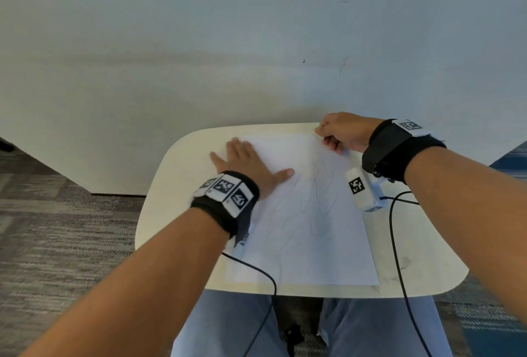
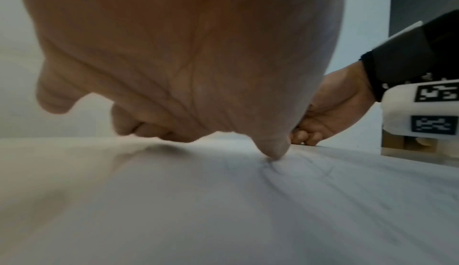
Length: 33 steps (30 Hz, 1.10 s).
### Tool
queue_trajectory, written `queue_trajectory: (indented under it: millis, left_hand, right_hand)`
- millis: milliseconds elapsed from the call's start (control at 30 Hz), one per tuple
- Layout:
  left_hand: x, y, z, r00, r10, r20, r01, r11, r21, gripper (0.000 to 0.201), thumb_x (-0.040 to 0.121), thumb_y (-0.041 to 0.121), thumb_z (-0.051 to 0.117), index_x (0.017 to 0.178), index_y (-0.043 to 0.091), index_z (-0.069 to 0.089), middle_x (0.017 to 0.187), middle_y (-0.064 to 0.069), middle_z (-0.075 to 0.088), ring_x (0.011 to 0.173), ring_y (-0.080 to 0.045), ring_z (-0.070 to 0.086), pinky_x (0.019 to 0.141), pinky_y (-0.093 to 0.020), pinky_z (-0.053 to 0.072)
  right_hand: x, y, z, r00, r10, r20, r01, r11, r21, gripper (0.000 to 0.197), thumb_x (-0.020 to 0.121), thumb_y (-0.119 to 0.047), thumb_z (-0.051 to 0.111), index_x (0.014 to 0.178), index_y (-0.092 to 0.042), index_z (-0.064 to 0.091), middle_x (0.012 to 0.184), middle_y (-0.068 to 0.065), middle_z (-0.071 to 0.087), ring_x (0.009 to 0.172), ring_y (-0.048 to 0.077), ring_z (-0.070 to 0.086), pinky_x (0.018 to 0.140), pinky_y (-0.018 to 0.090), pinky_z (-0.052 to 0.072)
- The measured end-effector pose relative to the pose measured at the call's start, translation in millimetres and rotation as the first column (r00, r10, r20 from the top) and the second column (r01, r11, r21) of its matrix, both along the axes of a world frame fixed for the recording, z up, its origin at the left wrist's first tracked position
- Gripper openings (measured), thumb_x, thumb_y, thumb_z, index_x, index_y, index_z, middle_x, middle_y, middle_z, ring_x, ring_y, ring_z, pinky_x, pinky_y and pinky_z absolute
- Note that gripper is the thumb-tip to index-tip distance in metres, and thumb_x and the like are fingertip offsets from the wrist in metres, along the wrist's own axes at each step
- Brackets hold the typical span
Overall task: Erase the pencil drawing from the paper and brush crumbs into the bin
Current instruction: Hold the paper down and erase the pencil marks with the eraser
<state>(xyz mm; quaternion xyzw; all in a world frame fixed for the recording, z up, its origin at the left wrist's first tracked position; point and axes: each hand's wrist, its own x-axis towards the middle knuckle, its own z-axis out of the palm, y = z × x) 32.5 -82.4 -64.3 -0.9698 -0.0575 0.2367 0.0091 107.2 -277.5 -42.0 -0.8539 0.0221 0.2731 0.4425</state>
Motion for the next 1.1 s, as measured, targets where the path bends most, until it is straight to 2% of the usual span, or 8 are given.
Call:
queue_trajectory:
  millis: [100,167,300,467,667,800,900,1100]
  left_hand:
    - [6,-36,2,0.953,-0.3,0.032,0.302,0.944,-0.133,0.105,0.083,0.084,0.027,0.156,0.021,-0.014,0.162,-0.002,-0.024,0.15,-0.022,-0.015,0.117,-0.061,-0.002]
    - [8,-56,0,0.92,-0.392,0.004,0.387,0.908,-0.163,0.1,0.084,0.084,0.027,0.155,0.029,-0.015,0.162,0.001,-0.024,0.15,-0.02,-0.015,0.117,-0.061,0.0]
    - [7,-46,-7,0.962,-0.27,-0.05,0.262,0.957,-0.123,0.105,0.078,0.089,0.025,0.154,0.03,-0.018,0.161,-0.003,-0.026,0.15,-0.021,-0.018,0.115,-0.064,0.001]
    - [3,12,-2,0.997,0.042,-0.071,-0.04,0.999,0.03,0.121,0.072,0.094,0.017,0.155,0.012,-0.016,0.162,-0.009,-0.02,0.151,-0.025,-0.013,0.115,-0.064,-0.002]
    - [0,-31,3,0.956,-0.292,0.018,0.292,0.952,-0.095,0.107,0.083,0.085,0.027,0.156,0.017,-0.013,0.162,-0.002,-0.023,0.151,-0.02,-0.013,0.117,-0.061,-0.001]
    - [17,-66,-1,0.916,-0.401,0.033,0.4,0.9,-0.171,0.106,0.083,0.084,0.03,0.156,0.021,-0.014,0.164,0.002,-0.019,0.151,-0.017,-0.011,0.117,-0.061,0.001]
    - [20,-58,-3,0.944,-0.331,-0.01,0.327,0.935,-0.138,0.111,0.08,0.087,0.028,0.155,0.019,-0.017,0.163,0.002,-0.021,0.15,-0.016,-0.014,0.116,-0.062,0.0]
    - [8,1,3,0.993,0.054,-0.101,-0.041,0.991,0.125,0.132,0.067,0.098,0.02,0.154,0.004,-0.012,0.164,-0.013,-0.012,0.151,-0.028,-0.007,0.116,-0.063,-0.003]
  right_hand:
    - [0,0,1,1.0,0.002,-0.004,-0.002,1.0,0.004,0.024,0.102,-0.01,0.044,0.078,-0.008,0.045,0.071,0.008,0.045,0.057,0.019,0.039,0.052,0.028,0.034]
    - [0,0,1,1.0,0.0,-0.004,0.001,1.0,0.021,0.026,0.102,-0.01,0.043,0.076,-0.008,0.044,0.07,0.009,0.045,0.057,0.018,0.039,0.053,0.028,0.033]
    - [1,-1,0,0.999,-0.027,-0.027,0.028,0.999,0.043,0.024,0.102,-0.011,0.043,0.078,-0.009,0.044,0.071,0.009,0.043,0.057,0.018,0.037,0.052,0.028,0.031]
    - [2,-3,-1,0.998,-0.049,-0.05,0.052,0.997,0.05,0.021,0.102,-0.012,0.044,0.082,-0.009,0.045,0.073,0.009,0.045,0.058,0.018,0.038,0.051,0.028,0.032]
    - [-1,2,3,0.998,-0.052,-0.041,0.054,0.998,0.03,0.024,0.103,-0.012,0.042,0.079,-0.008,0.045,0.072,0.009,0.045,0.058,0.019,0.039,0.053,0.028,0.032]
    - [-2,3,2,0.998,-0.064,-0.018,0.065,0.997,0.047,0.027,0.102,-0.011,0.042,0.075,-0.007,0.046,0.069,0.01,0.046,0.055,0.018,0.041,0.051,0.028,0.033]
    - [-2,2,1,0.997,-0.068,-0.02,0.069,0.997,0.039,0.027,0.102,-0.012,0.042,0.075,-0.008,0.045,0.069,0.009,0.045,0.056,0.018,0.04,0.051,0.028,0.032]
    - [1,-1,-3,0.996,-0.086,-0.031,0.087,0.996,0.035,0.022,0.101,-0.014,0.046,0.079,-0.01,0.045,0.073,0.008,0.047,0.058,0.018,0.04,0.053,0.028,0.032]
